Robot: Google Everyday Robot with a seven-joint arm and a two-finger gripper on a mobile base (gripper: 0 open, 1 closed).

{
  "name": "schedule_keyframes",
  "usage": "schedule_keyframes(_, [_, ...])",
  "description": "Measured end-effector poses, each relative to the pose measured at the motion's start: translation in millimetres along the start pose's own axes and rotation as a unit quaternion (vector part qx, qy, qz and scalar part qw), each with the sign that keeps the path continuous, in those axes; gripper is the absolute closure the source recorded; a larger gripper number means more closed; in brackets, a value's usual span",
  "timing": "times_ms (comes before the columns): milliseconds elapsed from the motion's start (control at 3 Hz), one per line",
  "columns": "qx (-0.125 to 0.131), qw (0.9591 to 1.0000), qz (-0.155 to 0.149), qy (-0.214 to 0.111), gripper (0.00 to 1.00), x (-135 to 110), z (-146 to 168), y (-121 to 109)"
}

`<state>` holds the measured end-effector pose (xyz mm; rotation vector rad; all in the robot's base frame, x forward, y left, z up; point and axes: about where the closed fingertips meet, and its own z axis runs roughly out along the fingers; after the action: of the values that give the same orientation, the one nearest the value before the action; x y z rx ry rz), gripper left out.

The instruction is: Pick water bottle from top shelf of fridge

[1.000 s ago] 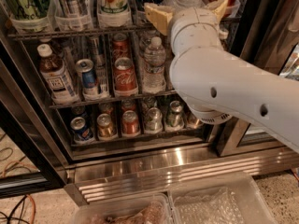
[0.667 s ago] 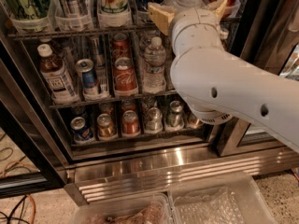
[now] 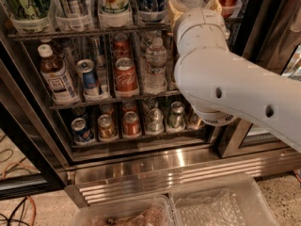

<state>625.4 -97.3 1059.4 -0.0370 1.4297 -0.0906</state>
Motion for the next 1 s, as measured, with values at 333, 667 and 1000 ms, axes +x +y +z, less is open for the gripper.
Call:
schedule_keyframes(333, [0.000,1.0000,0.000,0.000,0.32,0,0,0])
schedule_keyframes(667, [0.000,0.9998,-0.014,-0.013,0.33,-9,13,-7])
schedule_keyframes(1000, [-0.005,0.9998,-0.016,-0.014,0.33,-8,19,-6])
